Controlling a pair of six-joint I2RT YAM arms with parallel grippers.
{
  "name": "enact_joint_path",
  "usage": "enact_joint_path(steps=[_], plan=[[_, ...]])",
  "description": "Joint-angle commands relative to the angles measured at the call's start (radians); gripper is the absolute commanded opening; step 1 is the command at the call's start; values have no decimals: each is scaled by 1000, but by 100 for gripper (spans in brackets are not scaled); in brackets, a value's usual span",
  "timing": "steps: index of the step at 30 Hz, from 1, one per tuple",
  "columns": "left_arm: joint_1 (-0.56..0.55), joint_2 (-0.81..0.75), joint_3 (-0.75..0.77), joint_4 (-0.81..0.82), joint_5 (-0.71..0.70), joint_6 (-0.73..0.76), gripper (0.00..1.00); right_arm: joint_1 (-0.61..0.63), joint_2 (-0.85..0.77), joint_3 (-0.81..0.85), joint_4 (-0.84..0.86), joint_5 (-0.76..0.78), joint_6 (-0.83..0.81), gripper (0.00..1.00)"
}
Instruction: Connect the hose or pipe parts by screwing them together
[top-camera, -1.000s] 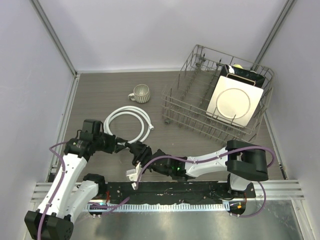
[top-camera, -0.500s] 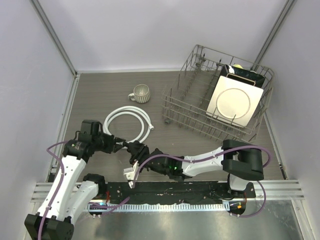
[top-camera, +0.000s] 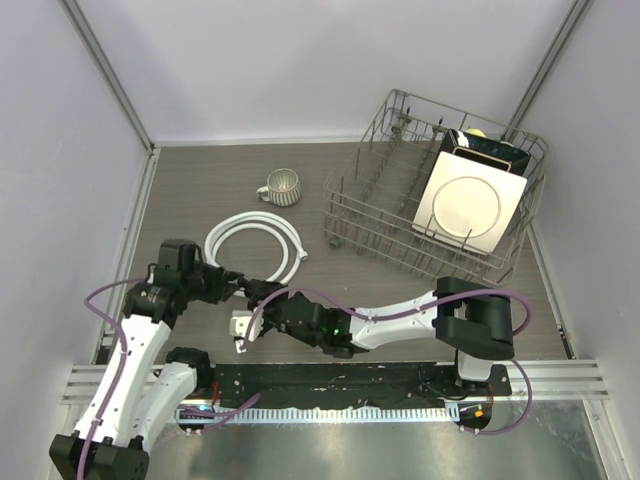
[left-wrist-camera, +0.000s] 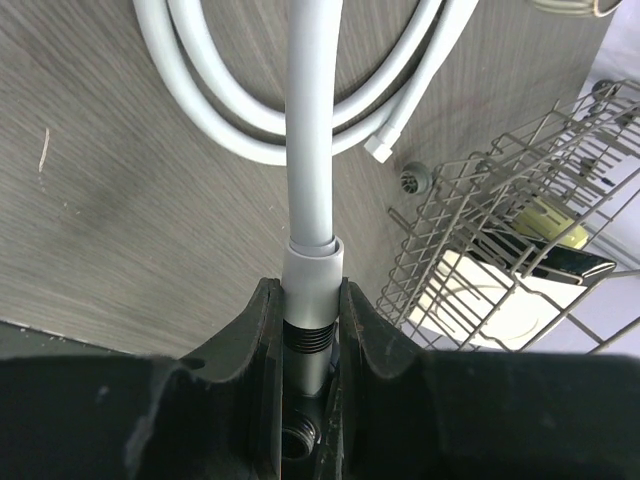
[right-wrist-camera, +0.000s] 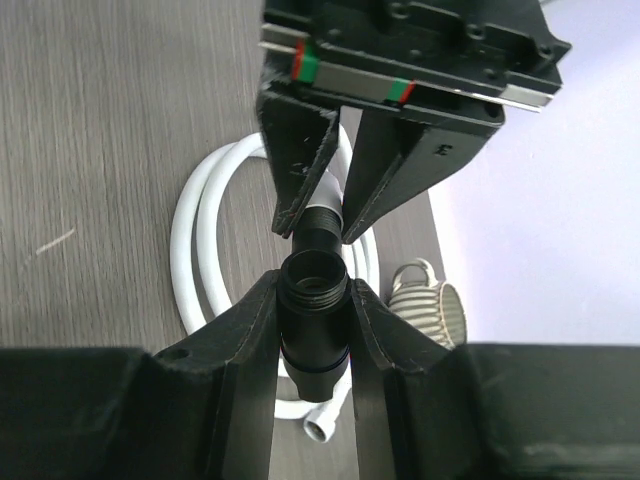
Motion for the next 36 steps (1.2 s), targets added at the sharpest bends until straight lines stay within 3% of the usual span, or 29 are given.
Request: enact_joint_path(steps=[1,14,21,28,36], plan=[[-26,-41,43,95,215,-1,0,-7,33,93,-14,10,242,1],[-26,-76,-4,161,178,-9,0,-19,82,239,-129,64,655,1],[-25,-119,-72,213,181,-28,0,-31,91,233,-96,74,856,1],[-26,-133,-93,276,181,-38,0,-48,149,325,-250,111,1081,1],[-26,-144,-124,308,144,-41,0,-63,159,339,-251,113,1312,1]])
